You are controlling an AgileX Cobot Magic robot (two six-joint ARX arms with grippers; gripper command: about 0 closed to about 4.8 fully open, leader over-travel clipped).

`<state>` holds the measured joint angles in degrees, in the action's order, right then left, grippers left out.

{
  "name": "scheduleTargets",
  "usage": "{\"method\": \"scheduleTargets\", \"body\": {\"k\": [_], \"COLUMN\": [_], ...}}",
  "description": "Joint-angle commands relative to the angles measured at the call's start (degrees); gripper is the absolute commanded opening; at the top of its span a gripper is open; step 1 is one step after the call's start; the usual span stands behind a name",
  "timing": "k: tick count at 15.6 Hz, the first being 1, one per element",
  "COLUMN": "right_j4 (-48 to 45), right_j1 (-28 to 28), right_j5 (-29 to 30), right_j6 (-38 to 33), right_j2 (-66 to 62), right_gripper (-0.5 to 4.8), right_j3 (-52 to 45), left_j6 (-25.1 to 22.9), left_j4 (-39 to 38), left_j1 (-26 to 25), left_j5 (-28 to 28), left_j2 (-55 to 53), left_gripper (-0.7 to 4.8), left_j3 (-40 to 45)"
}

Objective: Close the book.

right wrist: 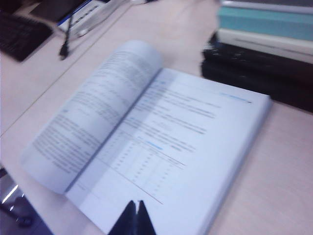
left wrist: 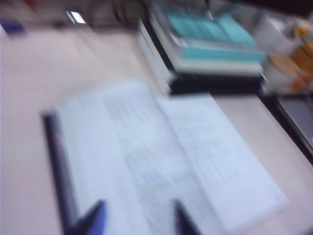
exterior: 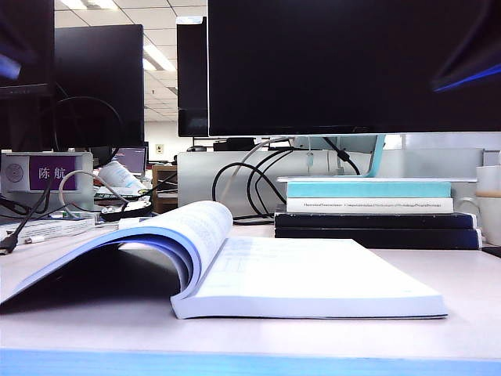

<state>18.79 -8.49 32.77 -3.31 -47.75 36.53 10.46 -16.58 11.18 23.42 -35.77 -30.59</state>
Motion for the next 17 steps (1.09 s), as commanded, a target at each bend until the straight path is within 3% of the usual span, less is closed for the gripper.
{"method": "scheduleTargets", "body": {"k": [1, 4, 5, 7, 8, 9, 13, 17], "right_j4": [-1.1, -1.7, -2.2, -2.1, -1.9, -2.0, -1.4, -1.3], "right_j1": [-4.5, -9.6, -10.9, -10.9, -11.0, -11.6, -16.2, -19.9], "right_j5": [-1.6, -7.4, -8.1, -8.7, -8.6, -8.4, -8.7, -8.7], "right_j6": [2.1, 3.6, 3.6, 3.6, 3.6, 3.5, 2.9, 2.9], "right_j2": [-2.8, -5.0, -5.7, -5.9, -5.9, -5.9, -6.5, -9.8], "right_gripper": [-0.02, -0.02, -0.02, -0.02, -0.03, -0.02, -0.02, -0.03], "right_j3": [1.9, 3.1, 3.1, 3.0, 3.0, 3.0, 3.0, 3.0], "left_j6": [3.5, 10.4, 16.0, 18.1, 20.0, 21.7, 29.1, 27.8], "left_j4": [-2.7, -1.3, 3.8, 6.0, 7.5, 8.7, 14.2, 18.3], "left_j1": [5.3, 15.6, 27.1, 34.4, 44.6, 48.9, 55.7, 55.5], "left_j5": [-4.3, -11.6, -19.0, -26.8, -39.7, -45.8, -52.9, -52.9], "left_j2": [-0.3, -0.2, -0.2, -0.2, -0.3, -0.6, -1.4, -1.9], "left_gripper": [1.66, 1.66, 1.40, 0.98, 0.43, 0.39, -0.04, -0.04], "left_j3": [1.0, 5.6, 11.1, 13.0, 13.7, 14.6, 20.3, 22.7]}}
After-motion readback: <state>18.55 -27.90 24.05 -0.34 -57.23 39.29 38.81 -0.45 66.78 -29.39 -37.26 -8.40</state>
